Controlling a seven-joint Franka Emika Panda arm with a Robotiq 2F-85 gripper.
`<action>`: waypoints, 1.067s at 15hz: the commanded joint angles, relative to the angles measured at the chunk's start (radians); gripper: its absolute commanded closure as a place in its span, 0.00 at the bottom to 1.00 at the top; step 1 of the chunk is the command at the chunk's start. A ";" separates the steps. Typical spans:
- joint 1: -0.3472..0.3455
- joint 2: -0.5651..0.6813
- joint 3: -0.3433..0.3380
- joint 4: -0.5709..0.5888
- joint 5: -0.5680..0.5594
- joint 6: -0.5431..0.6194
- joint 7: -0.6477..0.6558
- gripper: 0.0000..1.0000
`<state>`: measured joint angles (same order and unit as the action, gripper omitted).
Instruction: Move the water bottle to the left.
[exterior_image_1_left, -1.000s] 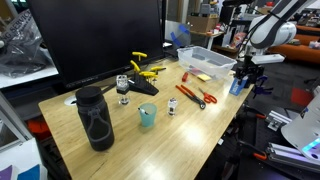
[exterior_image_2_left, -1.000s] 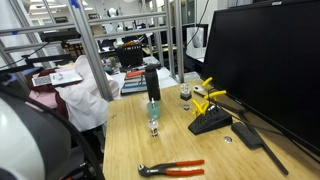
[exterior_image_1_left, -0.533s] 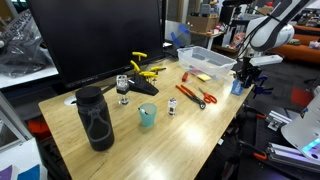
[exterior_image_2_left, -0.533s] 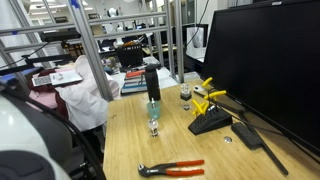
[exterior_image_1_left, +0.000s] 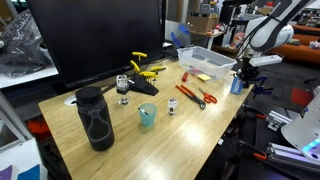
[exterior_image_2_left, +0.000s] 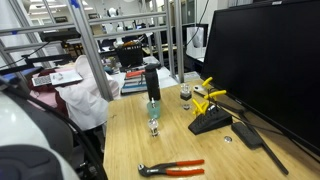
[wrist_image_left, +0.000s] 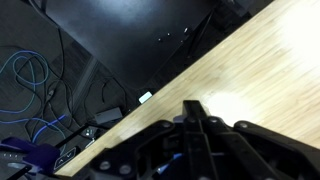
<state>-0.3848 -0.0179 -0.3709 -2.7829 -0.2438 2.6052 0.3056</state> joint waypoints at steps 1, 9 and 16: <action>0.000 -0.004 0.000 0.001 0.007 -0.017 -0.035 1.00; -0.002 -0.026 -0.003 0.002 0.020 -0.148 -0.146 0.67; -0.006 -0.088 0.000 0.011 0.022 -0.160 -0.181 0.17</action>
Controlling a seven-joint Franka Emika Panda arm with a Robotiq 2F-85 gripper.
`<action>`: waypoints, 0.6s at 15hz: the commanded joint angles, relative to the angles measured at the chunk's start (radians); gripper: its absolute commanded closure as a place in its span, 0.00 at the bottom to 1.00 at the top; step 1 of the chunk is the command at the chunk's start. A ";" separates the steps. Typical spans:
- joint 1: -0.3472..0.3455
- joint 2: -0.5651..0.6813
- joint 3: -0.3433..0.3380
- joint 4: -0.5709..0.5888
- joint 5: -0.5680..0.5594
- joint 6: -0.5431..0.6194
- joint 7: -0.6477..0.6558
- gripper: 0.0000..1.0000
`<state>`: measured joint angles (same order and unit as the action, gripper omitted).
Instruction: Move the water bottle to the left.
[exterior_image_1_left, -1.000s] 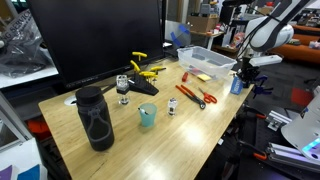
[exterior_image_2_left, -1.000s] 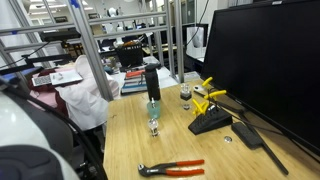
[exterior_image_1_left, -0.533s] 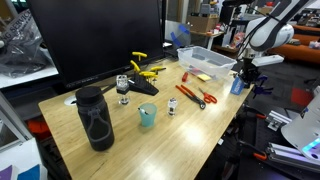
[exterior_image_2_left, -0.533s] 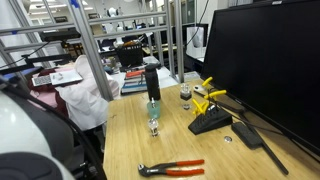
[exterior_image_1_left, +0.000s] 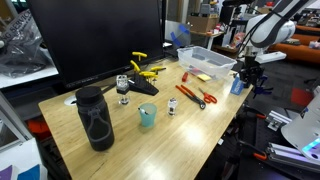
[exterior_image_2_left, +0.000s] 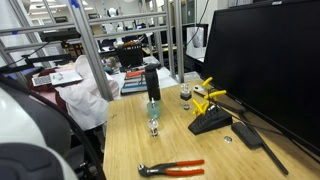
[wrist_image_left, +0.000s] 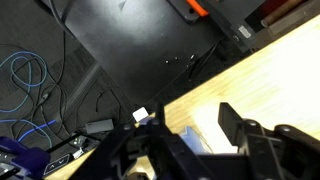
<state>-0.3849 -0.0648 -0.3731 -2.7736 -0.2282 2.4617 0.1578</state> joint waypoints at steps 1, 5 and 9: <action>-0.010 -0.052 0.002 0.003 0.007 0.000 -0.022 0.11; -0.018 -0.080 0.005 0.003 0.016 0.030 -0.011 0.00; -0.021 -0.079 0.009 0.001 0.019 0.070 0.010 0.00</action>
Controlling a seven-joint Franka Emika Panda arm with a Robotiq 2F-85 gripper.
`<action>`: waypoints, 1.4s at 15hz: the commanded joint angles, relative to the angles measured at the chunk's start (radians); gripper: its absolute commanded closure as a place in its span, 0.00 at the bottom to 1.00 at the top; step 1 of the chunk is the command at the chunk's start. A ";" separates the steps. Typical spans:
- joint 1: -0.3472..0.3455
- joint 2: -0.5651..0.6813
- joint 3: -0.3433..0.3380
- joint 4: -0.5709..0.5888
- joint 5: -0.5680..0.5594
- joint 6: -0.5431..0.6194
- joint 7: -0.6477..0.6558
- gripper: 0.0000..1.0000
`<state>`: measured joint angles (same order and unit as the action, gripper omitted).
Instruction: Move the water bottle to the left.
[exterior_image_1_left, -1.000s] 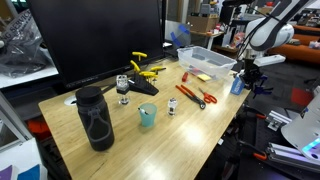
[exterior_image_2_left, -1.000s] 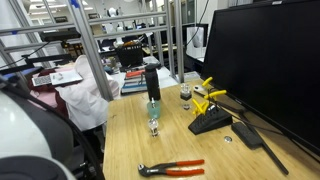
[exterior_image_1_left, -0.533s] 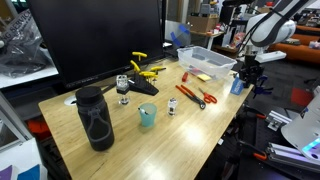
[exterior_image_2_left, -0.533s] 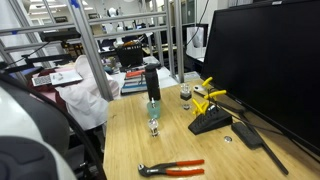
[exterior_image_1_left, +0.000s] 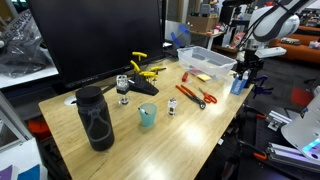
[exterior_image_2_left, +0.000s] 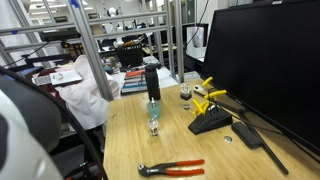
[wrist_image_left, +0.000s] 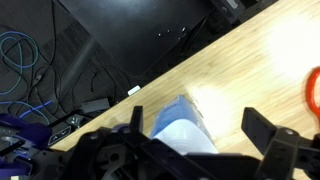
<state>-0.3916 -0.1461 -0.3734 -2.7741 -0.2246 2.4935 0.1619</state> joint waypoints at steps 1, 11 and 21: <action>-0.013 0.007 0.009 0.002 0.026 0.047 0.008 0.00; -0.019 0.070 0.005 0.002 0.044 0.167 0.098 0.00; -0.015 0.121 -0.005 0.002 0.068 0.221 0.167 0.00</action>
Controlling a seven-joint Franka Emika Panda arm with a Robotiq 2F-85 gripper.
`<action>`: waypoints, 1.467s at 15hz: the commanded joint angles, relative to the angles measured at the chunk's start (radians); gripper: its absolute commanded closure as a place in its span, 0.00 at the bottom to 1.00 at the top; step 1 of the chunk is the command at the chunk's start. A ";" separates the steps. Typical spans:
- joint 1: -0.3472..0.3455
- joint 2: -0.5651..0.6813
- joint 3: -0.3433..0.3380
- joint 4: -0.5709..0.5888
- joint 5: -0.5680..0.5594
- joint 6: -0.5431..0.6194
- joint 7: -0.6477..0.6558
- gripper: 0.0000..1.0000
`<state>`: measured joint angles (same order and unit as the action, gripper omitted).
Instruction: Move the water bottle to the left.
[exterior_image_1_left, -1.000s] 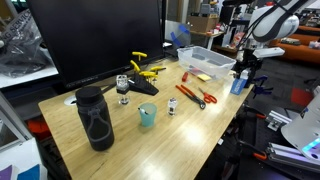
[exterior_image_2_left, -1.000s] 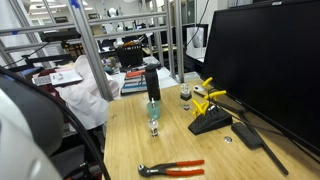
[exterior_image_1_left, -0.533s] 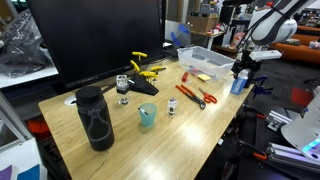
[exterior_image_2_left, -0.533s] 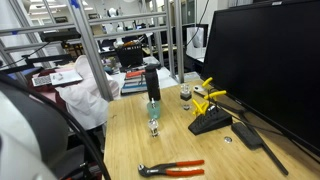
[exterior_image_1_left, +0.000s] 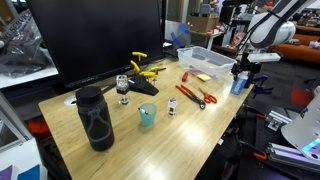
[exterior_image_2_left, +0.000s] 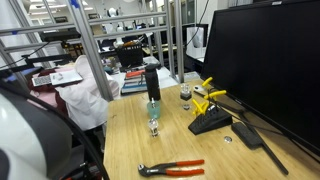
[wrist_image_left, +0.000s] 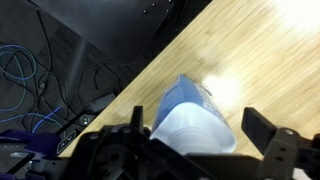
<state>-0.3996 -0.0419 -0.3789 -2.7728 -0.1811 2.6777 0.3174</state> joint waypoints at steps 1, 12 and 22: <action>-0.006 0.021 -0.001 0.001 0.032 0.042 0.015 0.00; 0.003 0.059 -0.008 0.003 0.113 0.088 0.075 0.53; 0.048 -0.065 0.030 0.002 0.165 -0.158 -0.221 0.55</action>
<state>-0.3597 -0.0484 -0.3616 -2.7721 -0.0097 2.6142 0.1875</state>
